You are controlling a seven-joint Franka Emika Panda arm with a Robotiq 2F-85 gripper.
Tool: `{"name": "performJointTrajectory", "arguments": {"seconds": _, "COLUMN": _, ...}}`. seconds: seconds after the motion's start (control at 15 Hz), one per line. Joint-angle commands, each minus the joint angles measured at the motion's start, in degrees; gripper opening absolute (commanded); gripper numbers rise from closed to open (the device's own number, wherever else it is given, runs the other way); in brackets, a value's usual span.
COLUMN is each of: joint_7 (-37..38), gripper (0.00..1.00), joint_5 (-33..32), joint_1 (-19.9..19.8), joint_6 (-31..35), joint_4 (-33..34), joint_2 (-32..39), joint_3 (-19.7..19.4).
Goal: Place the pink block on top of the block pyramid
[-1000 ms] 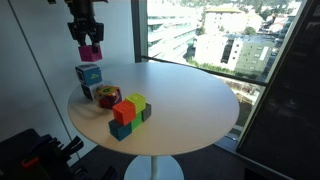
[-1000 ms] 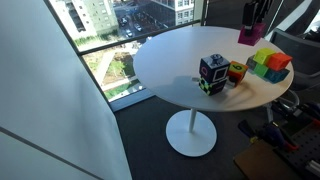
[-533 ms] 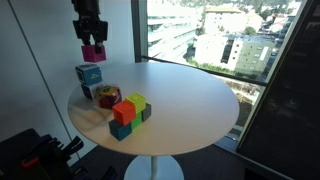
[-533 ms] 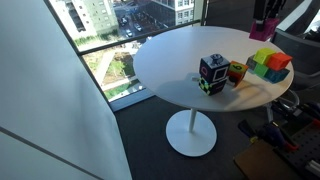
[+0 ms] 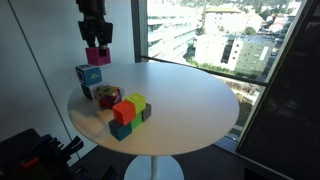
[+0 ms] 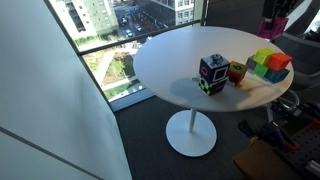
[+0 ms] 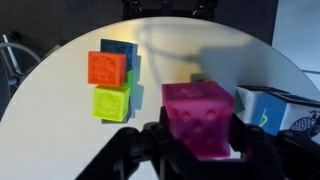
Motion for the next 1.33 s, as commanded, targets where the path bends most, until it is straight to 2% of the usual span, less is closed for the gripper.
{"name": "performJointTrajectory", "arguments": {"seconds": 0.0, "joint_7": 0.18, "gripper": 0.29, "joint_5": -1.34, "joint_1": -1.12, "joint_6": 1.77, "joint_4": -2.27, "joint_2": -2.34, "joint_3": -1.21}}
{"name": "performJointTrajectory", "arguments": {"seconds": 0.73, "joint_7": -0.36, "gripper": 0.29, "joint_5": -2.45, "joint_1": -2.51, "joint_6": 7.69, "joint_4": -4.62, "joint_2": -2.54, "joint_3": -2.9}}
{"name": "performJointTrajectory", "arguments": {"seconds": 0.8, "joint_7": -0.07, "gripper": 0.54, "joint_5": -1.56, "joint_1": -2.26, "joint_6": 6.82, "joint_4": -3.67, "joint_2": -1.18, "joint_3": -2.87}}
{"name": "performJointTrajectory", "arguments": {"seconds": 1.27, "joint_7": -0.08, "gripper": 0.54, "joint_5": -1.55, "joint_1": -2.26, "joint_6": 6.97, "joint_4": -3.81, "joint_2": -1.18, "joint_3": -2.87}}
